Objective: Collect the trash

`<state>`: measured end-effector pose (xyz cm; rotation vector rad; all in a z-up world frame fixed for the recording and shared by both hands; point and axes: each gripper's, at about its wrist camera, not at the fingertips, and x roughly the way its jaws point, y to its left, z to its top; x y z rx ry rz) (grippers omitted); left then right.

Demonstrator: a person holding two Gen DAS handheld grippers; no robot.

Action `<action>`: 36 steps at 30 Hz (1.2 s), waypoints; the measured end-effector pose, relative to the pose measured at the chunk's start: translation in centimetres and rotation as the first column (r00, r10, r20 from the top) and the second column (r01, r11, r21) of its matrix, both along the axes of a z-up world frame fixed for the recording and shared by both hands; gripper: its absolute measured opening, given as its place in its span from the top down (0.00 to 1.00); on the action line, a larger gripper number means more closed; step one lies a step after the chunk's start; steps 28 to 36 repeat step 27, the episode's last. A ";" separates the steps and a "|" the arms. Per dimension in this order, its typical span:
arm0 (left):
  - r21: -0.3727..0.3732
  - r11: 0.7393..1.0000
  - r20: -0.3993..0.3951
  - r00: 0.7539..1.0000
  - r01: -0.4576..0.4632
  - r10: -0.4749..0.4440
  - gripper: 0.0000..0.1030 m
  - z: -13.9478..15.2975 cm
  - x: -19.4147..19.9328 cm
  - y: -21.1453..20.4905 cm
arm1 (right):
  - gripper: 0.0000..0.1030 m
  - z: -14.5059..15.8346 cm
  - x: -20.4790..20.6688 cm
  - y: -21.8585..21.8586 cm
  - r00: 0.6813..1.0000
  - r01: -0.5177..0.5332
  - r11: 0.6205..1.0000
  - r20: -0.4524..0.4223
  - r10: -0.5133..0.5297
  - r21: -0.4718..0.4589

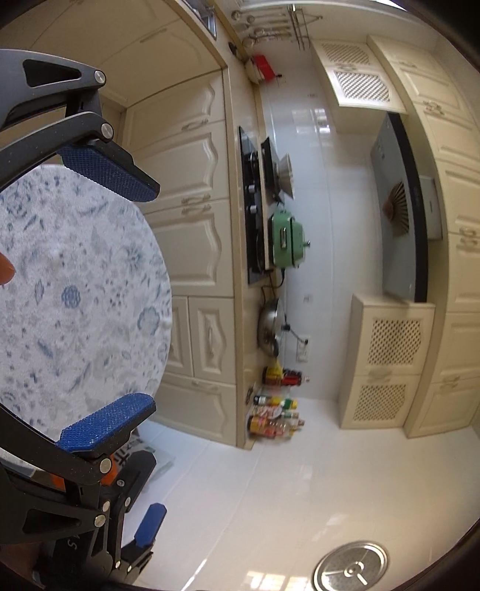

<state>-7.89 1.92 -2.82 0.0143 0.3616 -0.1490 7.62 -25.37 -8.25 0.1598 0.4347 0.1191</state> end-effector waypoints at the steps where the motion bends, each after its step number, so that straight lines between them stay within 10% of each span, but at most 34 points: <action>1: 0.004 1.000 0.011 1.000 -0.013 0.013 0.01 -0.1 -0.6 -0.3 | 0.00 0.3 -0.1 0.6 1.000 -0.004 1.000 0.009 0.004 -0.013; 36: -0.101 0.994 0.058 0.997 -0.041 0.047 0.01 -0.4 -4.2 -1.8 | 0.00 0.7 -0.2 2.6 0.999 -0.040 0.998 0.033 0.042 -0.055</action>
